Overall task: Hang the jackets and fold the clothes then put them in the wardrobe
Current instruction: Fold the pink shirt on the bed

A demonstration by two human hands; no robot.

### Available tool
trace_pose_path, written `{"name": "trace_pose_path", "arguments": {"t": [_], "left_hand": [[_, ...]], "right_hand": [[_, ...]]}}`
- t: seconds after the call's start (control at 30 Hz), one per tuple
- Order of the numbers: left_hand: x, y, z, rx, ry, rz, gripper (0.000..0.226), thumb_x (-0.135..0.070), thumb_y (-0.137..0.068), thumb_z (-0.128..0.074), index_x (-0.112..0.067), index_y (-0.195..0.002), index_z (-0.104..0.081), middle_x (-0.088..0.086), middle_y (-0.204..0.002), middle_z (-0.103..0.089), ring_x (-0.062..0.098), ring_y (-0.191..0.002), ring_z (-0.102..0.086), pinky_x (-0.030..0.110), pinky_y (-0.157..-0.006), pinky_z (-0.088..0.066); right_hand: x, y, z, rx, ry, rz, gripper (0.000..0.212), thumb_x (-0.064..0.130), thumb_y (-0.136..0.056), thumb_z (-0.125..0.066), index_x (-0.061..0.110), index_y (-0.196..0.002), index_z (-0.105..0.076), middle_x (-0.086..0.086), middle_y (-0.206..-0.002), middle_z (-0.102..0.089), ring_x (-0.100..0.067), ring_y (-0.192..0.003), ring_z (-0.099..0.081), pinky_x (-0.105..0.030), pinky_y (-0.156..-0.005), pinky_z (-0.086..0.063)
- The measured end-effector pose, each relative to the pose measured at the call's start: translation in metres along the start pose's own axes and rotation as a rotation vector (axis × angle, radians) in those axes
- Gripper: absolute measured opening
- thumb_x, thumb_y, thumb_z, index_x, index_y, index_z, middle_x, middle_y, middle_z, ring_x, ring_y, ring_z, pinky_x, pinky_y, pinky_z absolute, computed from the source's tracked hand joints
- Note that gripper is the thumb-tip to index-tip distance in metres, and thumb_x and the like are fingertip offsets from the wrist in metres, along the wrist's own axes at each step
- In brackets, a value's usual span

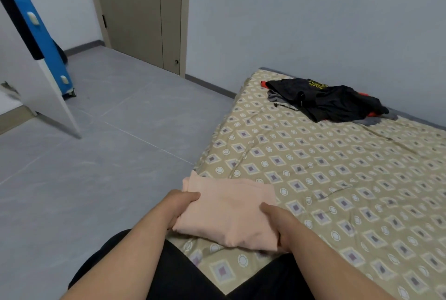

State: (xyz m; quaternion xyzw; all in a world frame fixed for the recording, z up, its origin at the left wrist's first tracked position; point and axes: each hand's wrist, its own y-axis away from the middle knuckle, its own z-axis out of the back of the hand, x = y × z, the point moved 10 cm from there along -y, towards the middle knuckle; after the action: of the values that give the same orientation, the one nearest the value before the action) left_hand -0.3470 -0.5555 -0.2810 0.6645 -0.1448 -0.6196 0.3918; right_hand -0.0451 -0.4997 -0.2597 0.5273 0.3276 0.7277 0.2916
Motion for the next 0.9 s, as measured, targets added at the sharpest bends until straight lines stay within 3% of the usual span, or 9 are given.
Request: {"name": "trace_pose_path", "arguments": {"t": [0.07, 0.13, 0.23, 0.33, 0.43, 0.53, 0.73, 0.9], "left_hand": [[-0.013, -0.005, -0.001, 0.007, 0.03, -0.088, 0.03, -0.015, -0.09, -0.067, -0.007, -0.119, -0.064, 0.009, -0.102, -0.072, 0.027, -0.095, -0.068, 0.035, -0.081, -0.054], [-0.031, -0.007, 0.002, 0.013, 0.087, -0.185, 0.02, -0.014, -0.09, -0.067, -0.017, -0.11, -0.068, 0.0, -0.094, -0.076, 0.022, -0.09, -0.07, 0.03, -0.071, -0.052], [-0.066, -0.004, 0.017, 0.001, 0.179, -0.285, 0.012, -0.014, -0.092, -0.066, -0.023, -0.1, -0.068, -0.008, -0.09, -0.077, 0.014, -0.086, -0.072, 0.026, -0.066, -0.052], [-0.118, -0.008, 0.035, 0.003, 0.227, -0.35, 0.012, -0.012, -0.096, -0.062, -0.019, -0.104, -0.067, -0.004, -0.096, -0.077, 0.013, -0.087, -0.072, 0.028, -0.071, -0.054], [-0.177, -0.02, 0.06, -0.026, 0.252, -0.431, 0.015, -0.012, -0.098, -0.058, -0.017, -0.11, -0.065, 0.001, -0.105, -0.075, 0.017, -0.096, -0.071, 0.031, -0.082, -0.055], [-0.236, -0.031, 0.091, -0.063, 0.269, -0.502, 0.017, -0.013, -0.099, -0.057, -0.018, -0.113, -0.065, -0.002, -0.105, -0.076, 0.014, -0.097, -0.072, 0.028, -0.078, -0.056], [-0.36, -0.027, 0.183, -0.18, 0.354, -0.645, 0.014, -0.016, -0.099, -0.056, -0.021, -0.105, -0.067, -0.008, -0.094, -0.077, 0.007, -0.081, -0.073, 0.019, -0.059, -0.054], [-0.443, 0.024, 0.287, -0.4, 0.339, -0.757, 0.009, -0.033, -0.097, -0.059, -0.039, -0.103, -0.063, -0.015, -0.097, -0.075, 0.01, -0.09, -0.07, 0.032, -0.074, -0.054]], "right_hand": [[0.015, -0.004, 0.003, -0.059, 0.077, 0.124, 0.031, 0.021, -0.095, -0.06, 0.004, -0.121, -0.057, -0.017, -0.11, -0.067, -0.037, -0.098, -0.065, -0.049, -0.089, -0.055], [0.032, -0.002, 0.003, -0.083, 0.103, 0.244, 0.03, 0.012, -0.094, -0.057, 0.007, -0.123, -0.058, -0.01, -0.107, -0.068, -0.03, -0.096, -0.065, -0.039, -0.079, -0.054], [0.074, 0.007, -0.001, -0.089, 0.081, 0.382, 0.028, 0.009, -0.093, -0.057, 0.012, -0.12, -0.062, -0.004, -0.106, -0.07, -0.024, -0.095, -0.067, -0.038, -0.079, -0.055], [0.144, 0.016, -0.018, -0.091, 0.074, 0.512, 0.025, 0.009, -0.091, -0.059, 0.019, -0.113, -0.066, -0.002, -0.103, -0.072, -0.022, -0.093, -0.069, -0.04, -0.081, -0.056], [0.223, 0.017, -0.045, -0.05, 0.057, 0.639, 0.022, 0.009, -0.088, -0.062, 0.027, -0.097, -0.071, 0.004, -0.089, -0.075, -0.021, -0.086, -0.071, -0.04, -0.074, -0.056], [0.293, 0.019, -0.073, -0.014, 0.033, 0.719, 0.03, 0.006, -0.088, -0.062, 0.033, -0.086, -0.074, 0.003, -0.084, -0.076, -0.016, -0.076, -0.071, -0.036, -0.067, -0.05], [0.446, 0.056, -0.145, 0.051, 0.012, 0.931, 0.027, 0.002, -0.087, -0.063, 0.025, -0.098, -0.074, 0.002, -0.088, -0.076, -0.028, -0.088, -0.07, -0.039, -0.073, -0.051], [0.557, 0.143, -0.213, 0.143, 0.028, 1.137, 0.032, 0.005, -0.088, -0.062, 0.032, -0.1, -0.073, 0.006, -0.092, -0.076, -0.023, -0.09, -0.071, -0.045, -0.081, -0.053]]}}
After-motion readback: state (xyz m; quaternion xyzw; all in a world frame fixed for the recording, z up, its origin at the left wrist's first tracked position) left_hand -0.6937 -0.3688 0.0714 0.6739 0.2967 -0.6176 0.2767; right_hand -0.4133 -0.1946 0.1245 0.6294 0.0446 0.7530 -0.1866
